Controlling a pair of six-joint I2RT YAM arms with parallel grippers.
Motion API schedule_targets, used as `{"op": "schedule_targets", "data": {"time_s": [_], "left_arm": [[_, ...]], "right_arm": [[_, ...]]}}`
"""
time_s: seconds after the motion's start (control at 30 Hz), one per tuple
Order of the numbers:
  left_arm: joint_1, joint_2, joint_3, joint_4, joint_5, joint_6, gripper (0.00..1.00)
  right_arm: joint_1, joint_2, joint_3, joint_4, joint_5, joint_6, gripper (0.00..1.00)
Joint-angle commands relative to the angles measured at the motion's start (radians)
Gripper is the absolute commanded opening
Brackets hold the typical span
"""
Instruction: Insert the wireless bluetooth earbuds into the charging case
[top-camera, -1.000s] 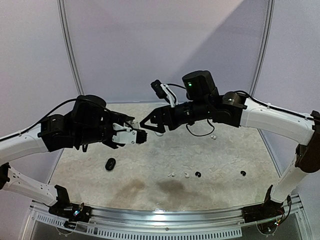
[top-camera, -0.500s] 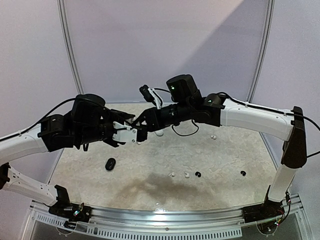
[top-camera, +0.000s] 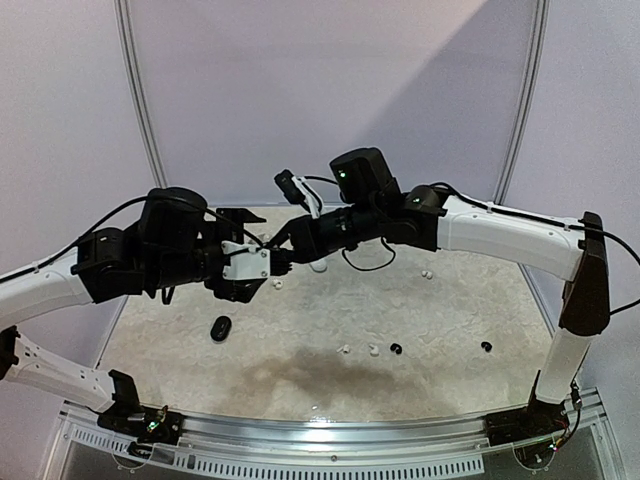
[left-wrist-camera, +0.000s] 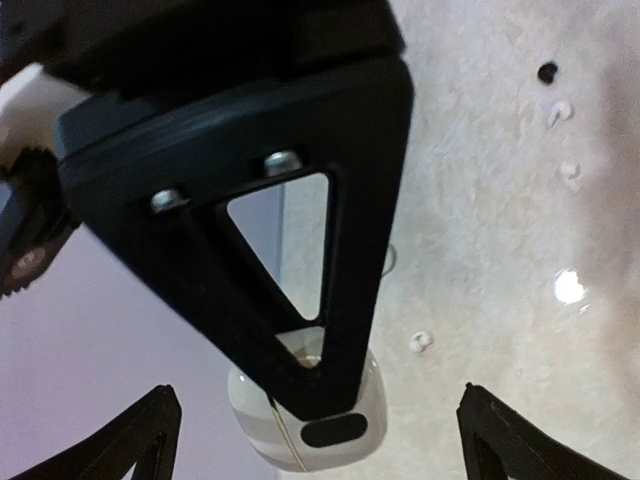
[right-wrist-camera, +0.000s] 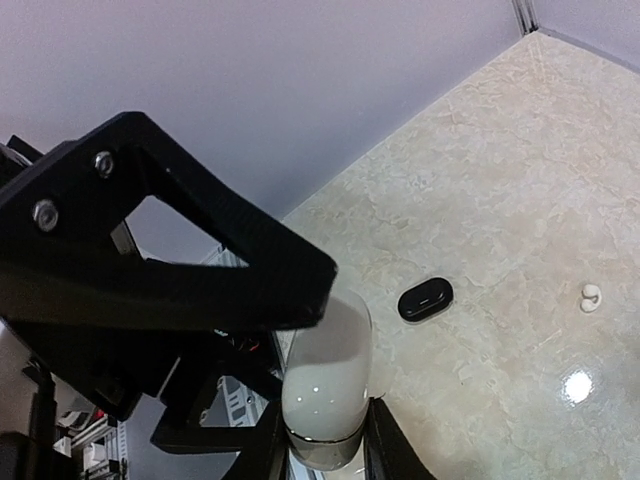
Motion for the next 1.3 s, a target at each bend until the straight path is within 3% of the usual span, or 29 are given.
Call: {"op": "schedule_targets", "data": {"time_s": [0.0,0.1,0.23,0.3,0.4,0.6,0.7,0.73,1.27], "left_arm": [[0.076,-0.08,0.071,-0.16,0.262,-0.379,0.99],[0.196,-0.169,0.041,-0.134,0.586,-0.639,0.99],[0.287,-0.309,-0.086,0.129,0.775,-0.926,0.99],[0.298,-0.315,-0.084,0.163,0.814,-0.999,0.97],[0.309,-0.291,-0.06,0.207,0.936,-1.052,0.84],[0.304,-0.213,-0.009,0.38,1.059,-1.145,0.69],[0.285,-0.183,-0.002,0.412,1.044,-1.179,0.49],[0.278,-0.177,-0.004,0.424,1.04,-1.184,0.46],[0.225,-0.132,0.023,0.495,0.957,-1.166,0.46]], "right_arm": [[0.0,-0.095,-0.011,-0.008,0.025,-0.11,0.0],[0.0,-0.181,-0.073,0.047,0.001,-0.21,0.0],[0.0,-0.296,-0.185,0.226,-0.103,-0.306,0.0],[0.0,-0.335,-0.222,0.336,-0.167,-0.322,0.0],[0.001,-0.349,-0.224,0.443,-0.209,-0.32,0.0],[0.001,-0.307,-0.175,0.54,-0.245,-0.287,0.0],[0.005,-0.29,-0.166,0.558,-0.249,-0.286,0.0],[0.008,-0.286,-0.162,0.556,-0.25,-0.287,0.0],[0.014,-0.253,-0.14,0.506,-0.273,-0.293,0.0]]}}
